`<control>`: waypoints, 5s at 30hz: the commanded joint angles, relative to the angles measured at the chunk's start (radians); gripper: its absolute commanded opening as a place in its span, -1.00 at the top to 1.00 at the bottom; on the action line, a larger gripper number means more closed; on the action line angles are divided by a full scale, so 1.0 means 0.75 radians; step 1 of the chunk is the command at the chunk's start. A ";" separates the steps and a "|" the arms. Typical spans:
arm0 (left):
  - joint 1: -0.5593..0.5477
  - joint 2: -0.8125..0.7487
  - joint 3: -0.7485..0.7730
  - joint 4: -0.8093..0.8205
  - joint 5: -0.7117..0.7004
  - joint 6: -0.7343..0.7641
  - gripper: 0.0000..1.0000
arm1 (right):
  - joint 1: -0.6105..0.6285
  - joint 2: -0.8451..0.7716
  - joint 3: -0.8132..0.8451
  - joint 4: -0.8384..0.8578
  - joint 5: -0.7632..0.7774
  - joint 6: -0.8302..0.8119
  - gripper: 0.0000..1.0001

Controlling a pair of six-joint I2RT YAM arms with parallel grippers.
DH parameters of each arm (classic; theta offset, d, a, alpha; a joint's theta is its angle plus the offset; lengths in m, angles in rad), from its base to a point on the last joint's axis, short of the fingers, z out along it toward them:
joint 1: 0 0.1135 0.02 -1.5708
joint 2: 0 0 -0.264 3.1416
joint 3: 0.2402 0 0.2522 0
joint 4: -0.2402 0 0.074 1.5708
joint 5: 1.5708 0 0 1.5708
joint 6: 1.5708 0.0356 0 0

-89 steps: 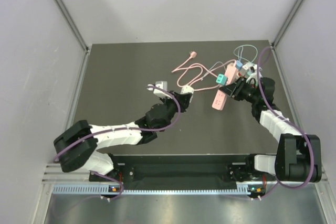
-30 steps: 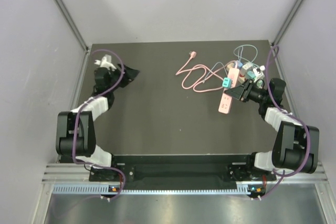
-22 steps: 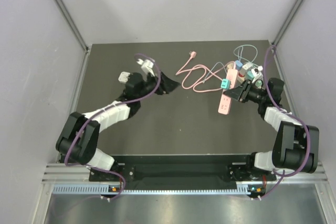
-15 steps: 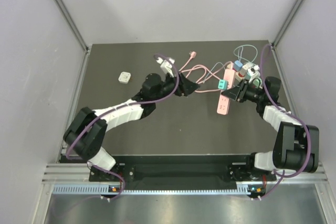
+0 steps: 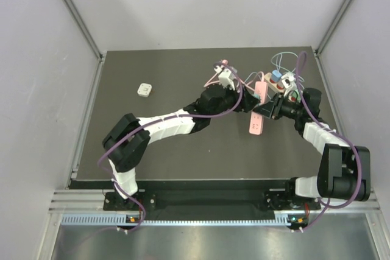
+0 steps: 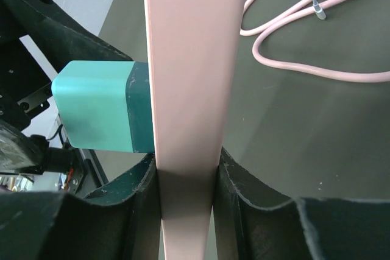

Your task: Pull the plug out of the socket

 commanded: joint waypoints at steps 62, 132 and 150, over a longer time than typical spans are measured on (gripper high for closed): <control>-0.092 -0.194 0.290 -0.780 -0.473 0.255 1.00 | -0.072 -0.177 0.064 -0.111 0.443 -0.113 1.00; 1.377 -0.315 -0.252 -0.633 0.243 0.126 -0.41 | -0.164 -0.067 0.060 0.087 -0.156 -0.102 1.00; 1.354 -1.002 -0.655 -0.620 0.750 0.116 -0.50 | -0.088 0.275 0.182 -0.498 -0.068 -0.458 1.00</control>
